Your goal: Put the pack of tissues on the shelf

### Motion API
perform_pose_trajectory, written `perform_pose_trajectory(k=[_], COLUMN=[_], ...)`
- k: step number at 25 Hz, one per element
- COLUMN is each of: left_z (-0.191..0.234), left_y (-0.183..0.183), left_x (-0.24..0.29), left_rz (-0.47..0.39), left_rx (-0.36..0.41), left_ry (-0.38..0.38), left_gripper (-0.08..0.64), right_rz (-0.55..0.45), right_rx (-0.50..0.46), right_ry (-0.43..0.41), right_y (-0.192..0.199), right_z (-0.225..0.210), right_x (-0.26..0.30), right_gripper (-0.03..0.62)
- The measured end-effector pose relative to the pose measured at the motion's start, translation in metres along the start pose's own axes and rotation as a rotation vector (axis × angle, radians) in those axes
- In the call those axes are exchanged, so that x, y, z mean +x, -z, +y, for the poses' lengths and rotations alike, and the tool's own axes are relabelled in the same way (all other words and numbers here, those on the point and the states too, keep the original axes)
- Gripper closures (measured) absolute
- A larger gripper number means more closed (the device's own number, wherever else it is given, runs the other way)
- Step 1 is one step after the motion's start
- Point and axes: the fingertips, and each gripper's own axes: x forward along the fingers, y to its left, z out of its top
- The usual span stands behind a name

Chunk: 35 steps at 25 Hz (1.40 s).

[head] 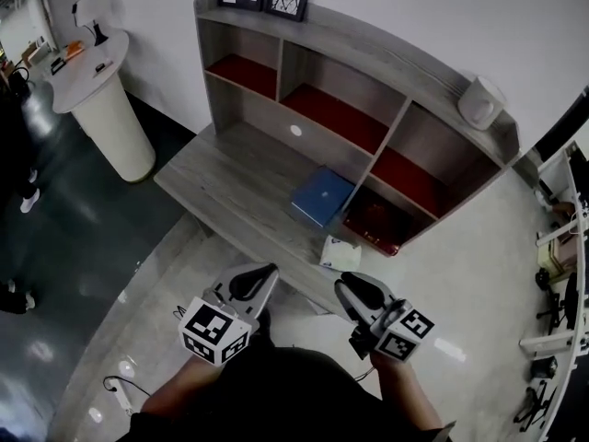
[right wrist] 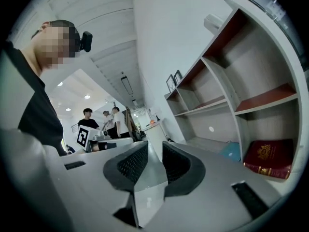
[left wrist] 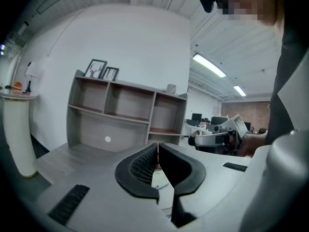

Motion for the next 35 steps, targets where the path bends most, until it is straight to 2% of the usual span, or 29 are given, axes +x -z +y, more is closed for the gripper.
perform_pose_trajectory(k=[7,14,20,25,35], left_z=[0.048,0.068,0.06,0.056,0.052], left_y=[-0.014,-0.01,-0.006,0.009,0.056], left_x=[0.041,0.086,0.117,0.136,0.161], left_rz=[0.018,0.041,0.033,0.046,0.119], left_rx=[0.026,-0.003,-0.01,-0.019,-0.033], left_ry=[0.096,0.101,0.095,0.087,0.101], left_gripper=[0.538,0.538,0.538,0.538,0.538], right_rz=[-0.011,0.021,0.11,0.181,0.249], right_rx=[-0.027,-0.043,-0.097,-0.152,-0.177], right_ry=[0.054,0.1,0.107,0.12,0.123], right_y=[-0.015,-0.014,0.017,0.045,0.095], right_z=[-0.03,-0.076,-0.121,-0.152,-0.188], right_x=[0.049,0.051,0.04,0.03,0.032], right_gripper=[0.496,0.425,0.364,0.353,0.351])
